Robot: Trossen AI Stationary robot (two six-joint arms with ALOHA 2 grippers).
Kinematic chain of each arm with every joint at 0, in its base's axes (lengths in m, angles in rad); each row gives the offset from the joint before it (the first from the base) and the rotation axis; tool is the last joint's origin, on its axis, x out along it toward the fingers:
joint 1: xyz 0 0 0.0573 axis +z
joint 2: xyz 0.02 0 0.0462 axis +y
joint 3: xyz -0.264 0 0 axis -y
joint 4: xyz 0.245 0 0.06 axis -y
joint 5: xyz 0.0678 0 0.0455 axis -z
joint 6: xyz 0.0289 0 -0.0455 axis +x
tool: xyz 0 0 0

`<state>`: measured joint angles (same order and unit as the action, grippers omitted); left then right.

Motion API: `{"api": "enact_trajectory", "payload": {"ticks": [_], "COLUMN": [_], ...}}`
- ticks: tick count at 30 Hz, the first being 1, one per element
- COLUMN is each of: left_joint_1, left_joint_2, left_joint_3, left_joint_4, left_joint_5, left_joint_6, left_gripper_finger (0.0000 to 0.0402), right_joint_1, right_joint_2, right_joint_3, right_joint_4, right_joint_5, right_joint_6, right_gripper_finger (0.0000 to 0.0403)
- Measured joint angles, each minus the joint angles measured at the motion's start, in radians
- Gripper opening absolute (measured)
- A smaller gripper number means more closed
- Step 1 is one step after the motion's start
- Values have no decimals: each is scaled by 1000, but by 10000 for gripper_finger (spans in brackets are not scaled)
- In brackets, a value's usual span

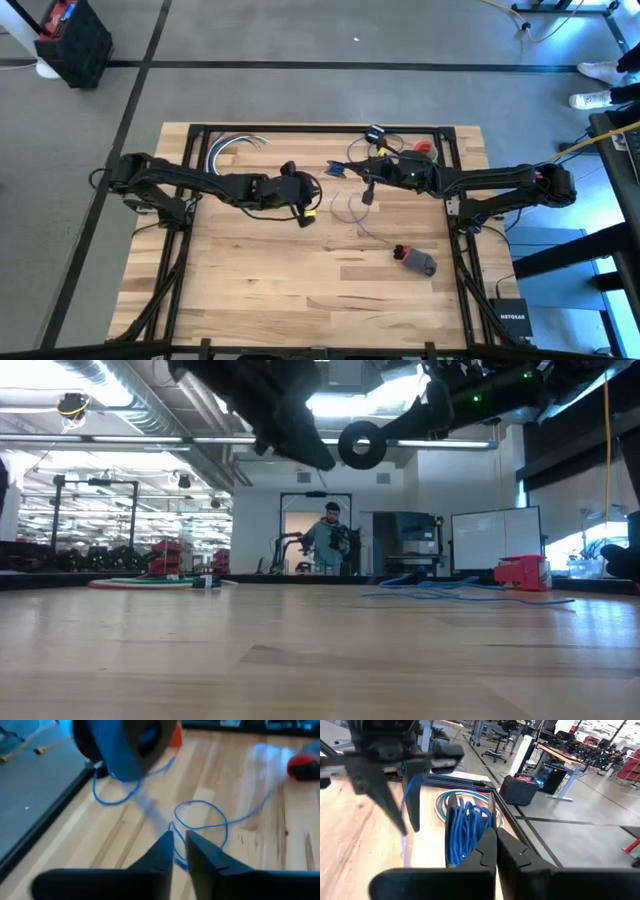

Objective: Coil cords
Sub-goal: Coil the blue wire onto the spool

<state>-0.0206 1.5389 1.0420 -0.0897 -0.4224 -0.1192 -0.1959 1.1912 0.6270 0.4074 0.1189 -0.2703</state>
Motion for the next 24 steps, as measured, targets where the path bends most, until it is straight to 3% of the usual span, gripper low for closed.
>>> {"api": "enact_trajectory", "payload": {"ticks": [4,9,12,18,24], "left_joint_1": [5,2,-16,-5,21], "left_joint_2": [19,-9,-72,-116,-53], "left_joint_3": [0,48,104,110,108], "left_joint_4": [-61,-299,-313,-83,-42], "left_joint_5": [12,14,9,14,123], "left_joint_6": [-4,-48,-2,184,236], "left_gripper_finger": [108,155,161,148,131], "right_joint_1": [0,-1,-1,0,0], "right_joint_2": [0,0,0,0,3], "right_joint_3": [0,0,0,0,0], "right_joint_4": [-1,-18,-15,-30,-48], "right_joint_5": [1,1,-51,-269,-296], "right_joint_6": [0,-4,-37,-78,-79], "right_gripper_finger": [1,1,1,1,1]}}
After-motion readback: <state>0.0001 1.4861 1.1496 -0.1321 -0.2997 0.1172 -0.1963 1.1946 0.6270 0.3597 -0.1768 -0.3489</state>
